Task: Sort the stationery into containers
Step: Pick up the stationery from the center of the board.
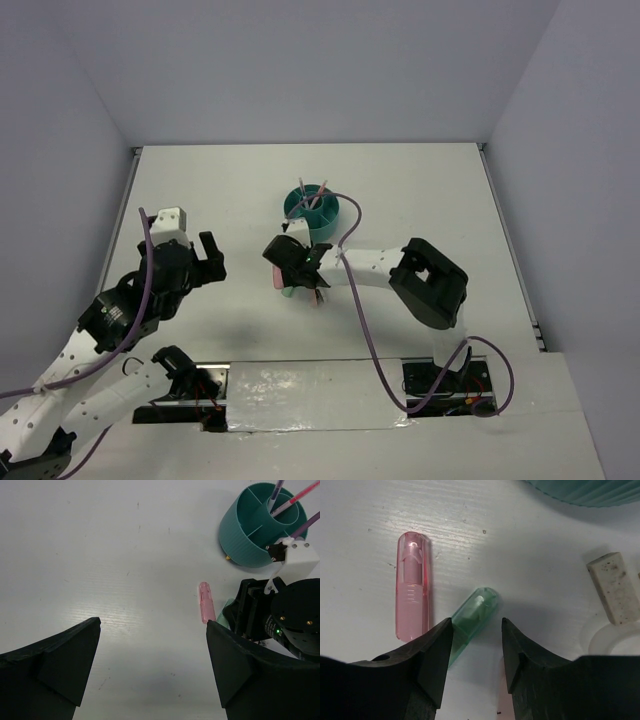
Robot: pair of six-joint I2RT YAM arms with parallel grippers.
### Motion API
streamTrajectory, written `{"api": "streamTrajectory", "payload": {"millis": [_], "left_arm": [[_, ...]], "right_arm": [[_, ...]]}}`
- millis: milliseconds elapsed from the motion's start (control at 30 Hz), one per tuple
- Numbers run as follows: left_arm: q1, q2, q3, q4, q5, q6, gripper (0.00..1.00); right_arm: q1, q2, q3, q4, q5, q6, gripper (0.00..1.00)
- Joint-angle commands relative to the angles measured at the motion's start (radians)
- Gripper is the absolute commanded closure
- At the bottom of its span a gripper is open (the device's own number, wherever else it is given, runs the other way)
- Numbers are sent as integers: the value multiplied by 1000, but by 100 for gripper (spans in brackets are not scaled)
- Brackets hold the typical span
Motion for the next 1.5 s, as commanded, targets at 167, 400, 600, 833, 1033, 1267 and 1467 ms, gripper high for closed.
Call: {"api": "streamTrajectory", "payload": {"millis": [167,400,600,833,1033,1267,1467], "left_arm": [[8,-24,-6,39,8,31,1],[8,-27,-9,42,16,36,1],[8,-24,-8,43,17,39,1],[8,-19,-9,46,25,43,1],[8,-24,-11,49,23,42,1],[8,-14,-9,49,26,45,1],[9,-8,-11,49,26,46,1]], "right_arm": [[9,64,37,-7,-43,9,52],[9,71,19,2,-76,13,58],[7,84,-18,4,-102,18,50],[-2,45,-58,33,-108,7,87],[-13,-6,-35,27,-57,-25,100],[-49,-202,-124,200,-26,-131,100],[-117,-345,-216,353,-79,-198,100]]}}
